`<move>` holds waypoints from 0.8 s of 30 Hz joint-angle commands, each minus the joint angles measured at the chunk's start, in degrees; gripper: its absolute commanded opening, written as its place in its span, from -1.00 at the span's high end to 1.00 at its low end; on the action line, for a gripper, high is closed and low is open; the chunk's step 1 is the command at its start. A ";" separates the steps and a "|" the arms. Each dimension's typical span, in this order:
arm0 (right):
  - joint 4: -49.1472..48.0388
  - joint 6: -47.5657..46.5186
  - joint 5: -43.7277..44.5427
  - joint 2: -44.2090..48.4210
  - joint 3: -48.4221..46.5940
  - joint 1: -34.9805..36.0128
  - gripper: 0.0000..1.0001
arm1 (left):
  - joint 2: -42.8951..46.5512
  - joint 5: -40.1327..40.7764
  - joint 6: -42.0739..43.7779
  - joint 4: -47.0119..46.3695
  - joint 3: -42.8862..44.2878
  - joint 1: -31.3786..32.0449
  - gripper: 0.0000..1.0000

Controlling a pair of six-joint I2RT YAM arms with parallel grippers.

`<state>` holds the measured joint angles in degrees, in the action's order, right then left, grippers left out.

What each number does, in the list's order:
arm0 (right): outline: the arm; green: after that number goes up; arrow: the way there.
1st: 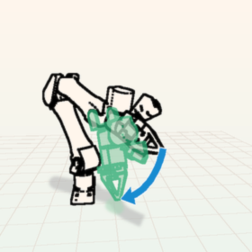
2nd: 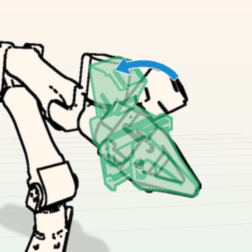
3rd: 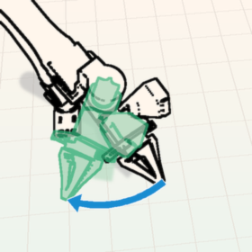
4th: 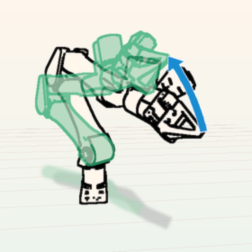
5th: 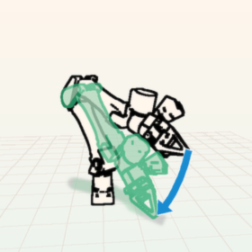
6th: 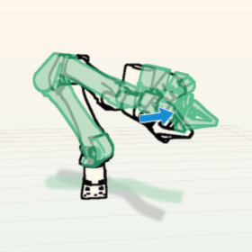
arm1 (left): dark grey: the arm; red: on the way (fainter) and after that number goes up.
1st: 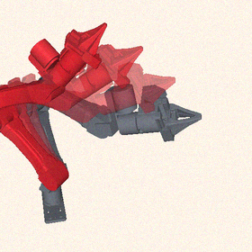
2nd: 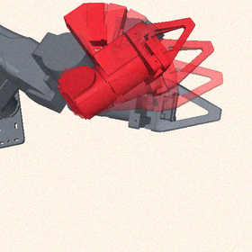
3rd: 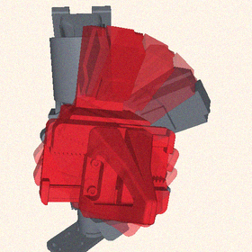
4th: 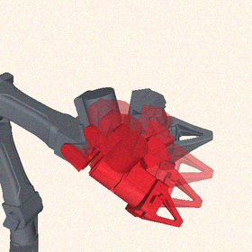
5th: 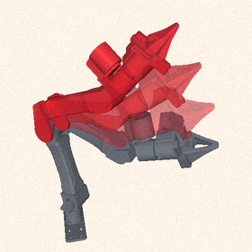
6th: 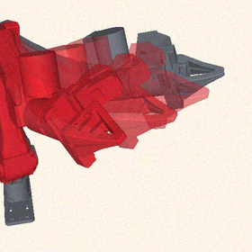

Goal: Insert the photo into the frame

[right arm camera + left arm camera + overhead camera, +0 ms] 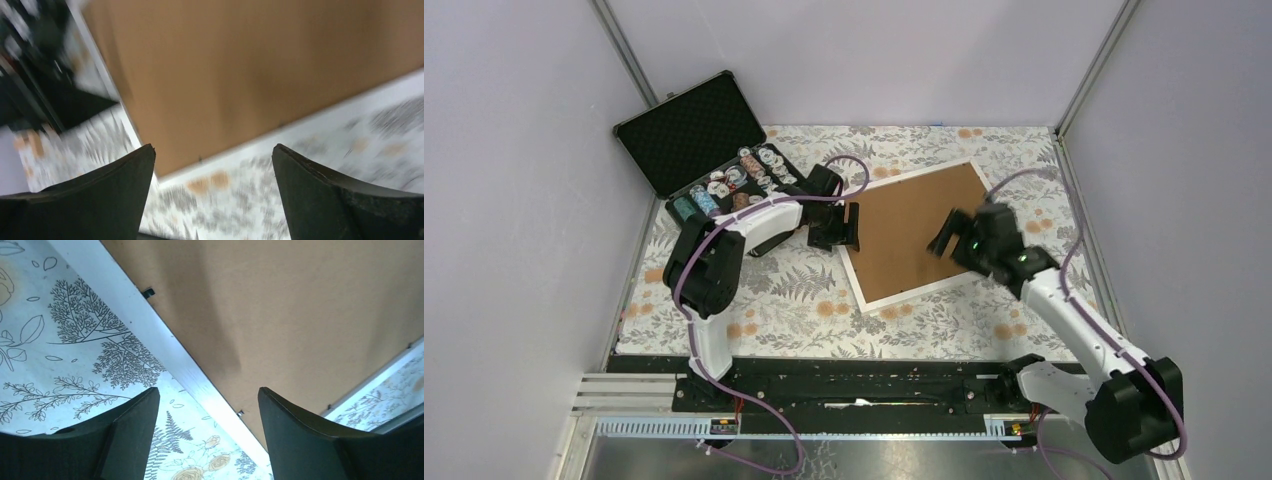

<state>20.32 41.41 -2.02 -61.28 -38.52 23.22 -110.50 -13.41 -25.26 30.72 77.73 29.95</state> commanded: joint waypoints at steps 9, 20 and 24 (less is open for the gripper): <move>4.78 -22.23 -4.14 -29.79 -31.04 -33.70 -0.99 | 0.79 2.66 -0.97 -6.21 -2.87 0.05 0.02; 18.17 -33.00 -10.29 -47.87 -45.52 -37.26 -0.41 | 2.04 16.39 8.77 2.40 -2.97 -0.12 1.00; 18.43 -32.89 -5.33 -45.19 -43.57 -37.25 -0.40 | 4.39 17.53 10.45 2.64 -7.02 -0.25 1.00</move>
<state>35.64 10.79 -10.04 -110.41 -81.23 -14.20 -109.08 -1.98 -19.09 29.91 74.63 30.39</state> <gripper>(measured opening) 0.708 0.005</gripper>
